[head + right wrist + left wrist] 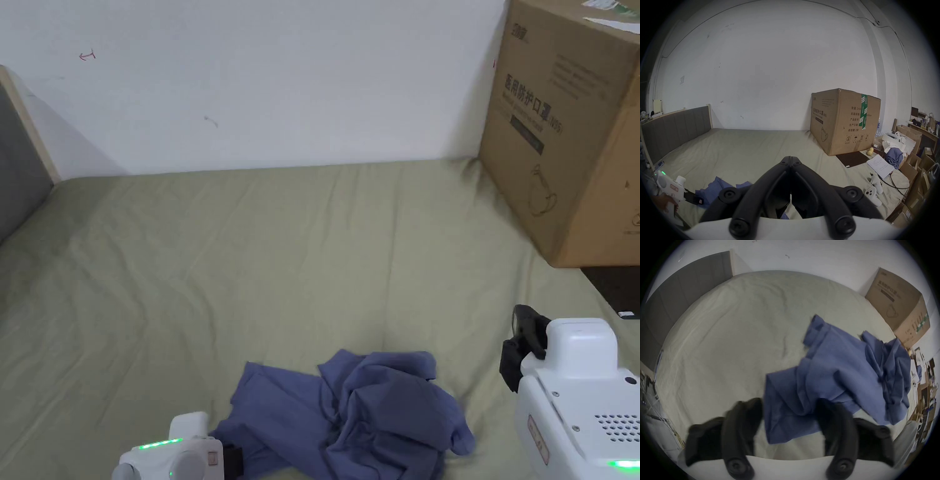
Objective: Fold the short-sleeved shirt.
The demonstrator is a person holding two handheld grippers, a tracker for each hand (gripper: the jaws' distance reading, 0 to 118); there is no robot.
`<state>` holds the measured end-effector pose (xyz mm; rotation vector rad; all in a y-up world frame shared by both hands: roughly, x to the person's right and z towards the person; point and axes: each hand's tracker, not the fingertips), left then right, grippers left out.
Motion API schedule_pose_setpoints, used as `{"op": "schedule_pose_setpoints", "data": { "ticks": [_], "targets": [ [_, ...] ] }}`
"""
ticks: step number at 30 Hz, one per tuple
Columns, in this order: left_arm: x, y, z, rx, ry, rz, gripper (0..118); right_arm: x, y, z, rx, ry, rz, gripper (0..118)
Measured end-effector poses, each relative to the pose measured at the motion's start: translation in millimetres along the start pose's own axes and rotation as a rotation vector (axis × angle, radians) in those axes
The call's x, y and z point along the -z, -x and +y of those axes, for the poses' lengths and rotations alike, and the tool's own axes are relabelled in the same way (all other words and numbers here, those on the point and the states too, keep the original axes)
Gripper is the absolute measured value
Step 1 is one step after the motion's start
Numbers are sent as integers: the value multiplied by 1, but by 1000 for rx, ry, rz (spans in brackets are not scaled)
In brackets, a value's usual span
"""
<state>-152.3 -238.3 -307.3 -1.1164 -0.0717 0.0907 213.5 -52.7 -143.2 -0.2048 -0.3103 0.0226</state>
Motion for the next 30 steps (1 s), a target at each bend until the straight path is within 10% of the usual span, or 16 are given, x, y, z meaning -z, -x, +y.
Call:
{"op": "schedule_pose_setpoints", "data": {
  "ticks": [4, 7, 14, 19, 24, 26, 30],
  "targets": [
    [-9, -11, -1, 91, -38, 1, 5, 11, -6, -11, 17, 54, -1, 0],
    [-21, -5, 4, 71, -88, -33, 4, 31, -10, -26, 36, 179, 6, 1],
    [-64, 0, 15, 64, -197, -124, 4, 102, -12, -90, 121, 543, 77, 112],
    [-67, -1, 21, 62, -220, -150, 4, 136, -4, -135, 163, 711, 125, 110],
    [-64, 3, 23, 61, -214, -158, 4, 142, 4, -154, 179, 791, 190, 25],
    [-64, 6, 23, 52, -212, -163, 4, 136, 5, -150, 173, 778, 190, 6],
    [-68, 13, 26, 38, -220, -170, 4, 117, 4, -115, 102, 644, 163, 5]
  ]
}}
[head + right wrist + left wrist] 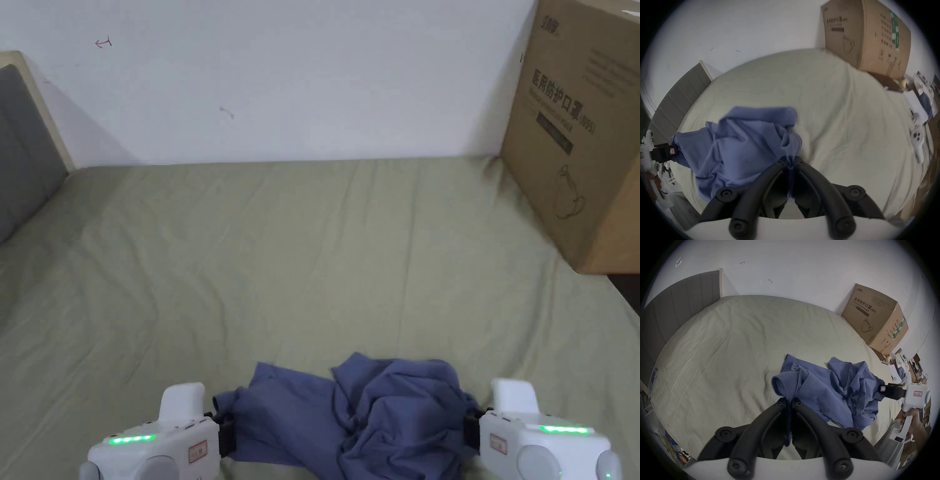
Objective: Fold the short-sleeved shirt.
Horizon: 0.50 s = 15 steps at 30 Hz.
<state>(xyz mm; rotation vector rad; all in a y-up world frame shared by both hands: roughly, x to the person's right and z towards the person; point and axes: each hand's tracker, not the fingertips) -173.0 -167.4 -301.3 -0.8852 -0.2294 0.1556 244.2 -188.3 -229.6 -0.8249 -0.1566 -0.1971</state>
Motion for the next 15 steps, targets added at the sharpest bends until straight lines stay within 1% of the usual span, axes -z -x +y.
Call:
{"op": "schedule_pose_setpoints", "data": {
  "ticks": [3, 5, 6, 10, 13, 15],
  "targets": [
    [-7, 2, 12, -10, -21, 0, 4, -28, 1, 27, -70, -106, -45, 5],
    [-15, 3, 30, -16, -59, 1, 4, -49, 0, 53, -130, -183, -84, 5],
    [-19, 4, 38, -16, -77, 4, 4, -58, 0, 65, -142, -218, -90, 5],
    [-43, 6, 94, 4, -186, 30, 4, -92, -6, 124, -152, -343, -103, 5],
    [-66, 8, 147, 29, -273, 55, 4, -113, -7, 171, -146, -433, -122, 5],
    [-82, 7, 182, 44, -327, 76, 4, -130, -2, 200, -143, -483, -127, 5]
  ]
}}
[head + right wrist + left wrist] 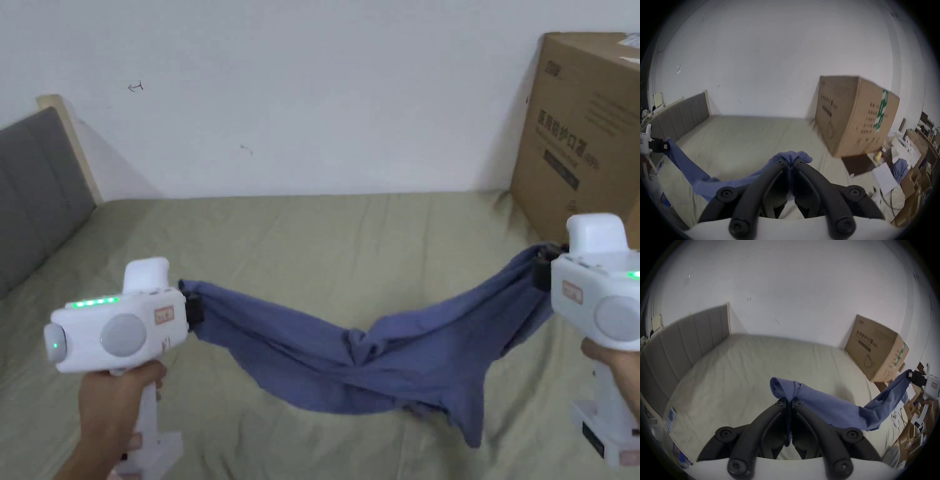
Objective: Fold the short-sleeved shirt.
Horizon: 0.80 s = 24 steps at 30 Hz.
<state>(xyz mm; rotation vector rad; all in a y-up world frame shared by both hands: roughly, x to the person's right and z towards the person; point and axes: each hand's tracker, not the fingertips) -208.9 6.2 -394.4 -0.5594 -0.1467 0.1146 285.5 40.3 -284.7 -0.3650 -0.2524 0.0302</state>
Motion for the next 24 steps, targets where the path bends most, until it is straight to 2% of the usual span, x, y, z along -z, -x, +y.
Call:
{"op": "schedule_pose_setpoints", "data": {
  "ticks": [7, 13, 18, 24],
  "targets": [
    [-5, 3, 129, -35, -163, 36, 4, 36, -16, 105, 66, -130, -22, 5],
    [13, -1, 191, -66, -213, 44, 4, 67, -18, 147, 106, -179, -30, 5],
    [43, -3, 196, -64, -214, 56, 4, 94, -11, 137, 109, -170, -38, 5],
    [86, 9, 142, -42, -128, 80, 4, 125, -2, 68, 115, -66, -41, 5]
  ]
}}
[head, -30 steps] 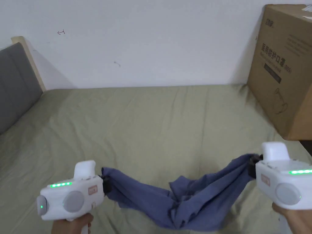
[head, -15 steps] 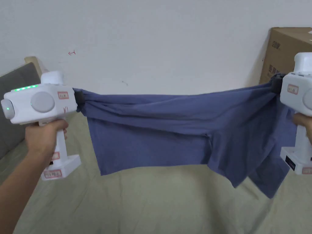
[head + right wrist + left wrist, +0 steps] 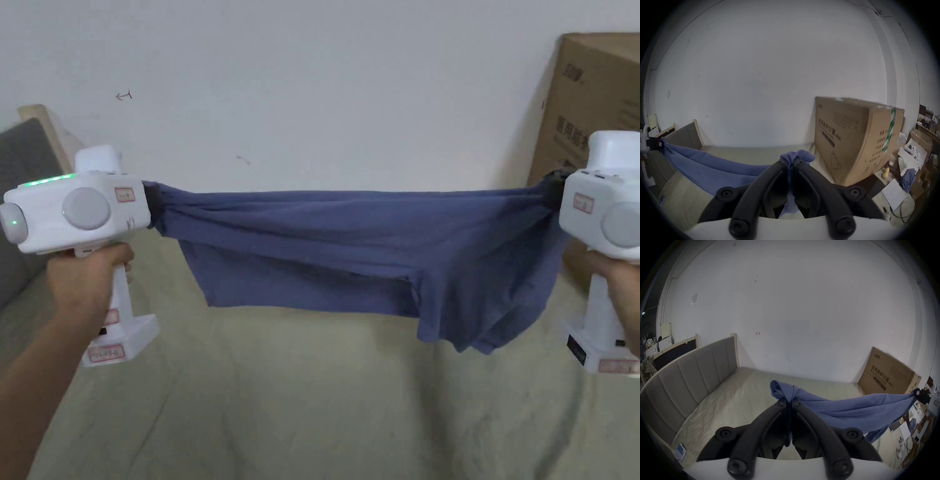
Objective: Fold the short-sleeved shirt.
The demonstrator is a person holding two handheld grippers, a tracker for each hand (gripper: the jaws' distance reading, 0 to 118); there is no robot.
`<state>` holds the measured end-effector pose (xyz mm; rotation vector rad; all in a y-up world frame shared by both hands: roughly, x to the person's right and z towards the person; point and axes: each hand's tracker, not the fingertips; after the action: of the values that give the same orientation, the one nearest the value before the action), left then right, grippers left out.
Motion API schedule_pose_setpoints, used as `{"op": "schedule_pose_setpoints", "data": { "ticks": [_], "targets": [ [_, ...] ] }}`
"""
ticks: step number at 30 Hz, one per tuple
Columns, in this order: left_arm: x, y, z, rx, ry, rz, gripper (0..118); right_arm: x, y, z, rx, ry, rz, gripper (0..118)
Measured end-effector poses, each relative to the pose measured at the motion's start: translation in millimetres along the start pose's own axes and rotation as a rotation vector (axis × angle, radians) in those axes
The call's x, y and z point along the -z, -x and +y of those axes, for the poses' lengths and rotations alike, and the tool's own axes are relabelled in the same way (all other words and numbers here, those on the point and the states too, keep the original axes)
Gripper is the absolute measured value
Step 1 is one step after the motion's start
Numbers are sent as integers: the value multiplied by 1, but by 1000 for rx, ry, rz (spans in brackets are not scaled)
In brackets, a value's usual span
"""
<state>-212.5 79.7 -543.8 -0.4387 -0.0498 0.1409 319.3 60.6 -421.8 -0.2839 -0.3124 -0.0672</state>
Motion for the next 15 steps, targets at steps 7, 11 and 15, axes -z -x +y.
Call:
{"op": "schedule_pose_setpoints", "data": {
  "ticks": [7, 11, 15],
  "targets": [
    [20, 28, -120, -17, 162, 33, 4, -1, 1, -116, 34, 162, -14, 5],
    [4, 46, -191, -26, 273, 55, 4, -25, -2, -176, 36, 250, -15, 5],
    [-16, 76, -245, -48, 328, 59, 4, -65, -10, -220, 45, 304, -5, 5]
  ]
}}
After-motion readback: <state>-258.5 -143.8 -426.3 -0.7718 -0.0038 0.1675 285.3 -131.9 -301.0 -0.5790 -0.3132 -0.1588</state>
